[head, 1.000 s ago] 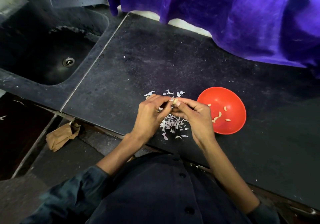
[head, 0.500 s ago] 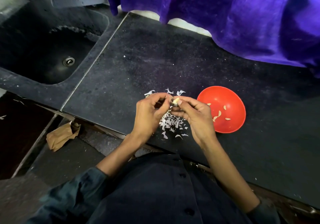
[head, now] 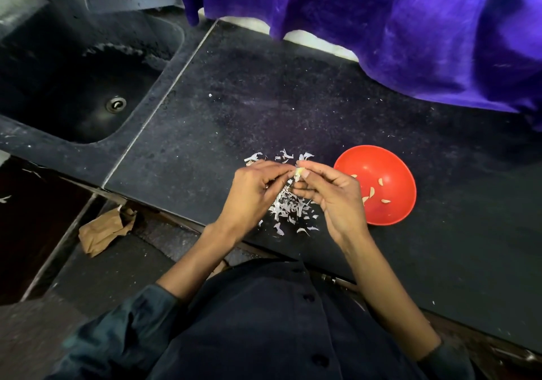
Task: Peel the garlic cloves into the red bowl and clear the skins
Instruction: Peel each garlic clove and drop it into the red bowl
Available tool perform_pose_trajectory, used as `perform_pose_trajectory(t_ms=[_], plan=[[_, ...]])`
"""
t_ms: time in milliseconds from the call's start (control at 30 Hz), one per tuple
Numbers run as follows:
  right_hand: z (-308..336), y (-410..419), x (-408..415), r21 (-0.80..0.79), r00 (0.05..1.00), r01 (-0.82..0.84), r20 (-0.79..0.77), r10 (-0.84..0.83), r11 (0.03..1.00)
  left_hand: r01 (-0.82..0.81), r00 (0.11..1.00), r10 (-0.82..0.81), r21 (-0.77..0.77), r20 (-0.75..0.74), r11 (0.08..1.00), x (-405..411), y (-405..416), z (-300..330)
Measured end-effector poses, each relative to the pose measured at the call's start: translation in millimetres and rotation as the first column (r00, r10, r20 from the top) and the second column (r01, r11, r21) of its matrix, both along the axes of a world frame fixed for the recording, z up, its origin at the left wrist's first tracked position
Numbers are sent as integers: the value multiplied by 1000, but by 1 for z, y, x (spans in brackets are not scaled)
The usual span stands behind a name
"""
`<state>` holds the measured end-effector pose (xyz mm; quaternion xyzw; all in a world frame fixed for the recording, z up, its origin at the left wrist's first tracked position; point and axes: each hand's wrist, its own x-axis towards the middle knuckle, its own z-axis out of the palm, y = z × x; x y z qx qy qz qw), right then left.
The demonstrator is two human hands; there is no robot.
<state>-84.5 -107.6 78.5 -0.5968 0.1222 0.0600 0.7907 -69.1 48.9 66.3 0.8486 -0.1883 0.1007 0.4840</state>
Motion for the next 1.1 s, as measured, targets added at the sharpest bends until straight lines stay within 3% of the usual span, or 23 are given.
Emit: perform_pose_trajectory(t_ms=[167,333,700,967,1100], plan=[[0,-2,1,71,999,-17,-47,20,997,49,988,-74,183,133,982,2,2,-1],[-1,-2,4,173,995,6,-102,12,985,98,987,-116,156,109,983,9,7,-1],[-1,-2,10,182,994,58,-100,-40,982,73,976,-122,259,179,963,7,2,-2],[-1,-1,10,180,997,52,-73,-39,982,-1,977,-46,221,209,975,5,-1,-5],[-1,-3,10,166,999,-3,-35,9,986,-37,991,23,106,131,994,3,-4,0]])
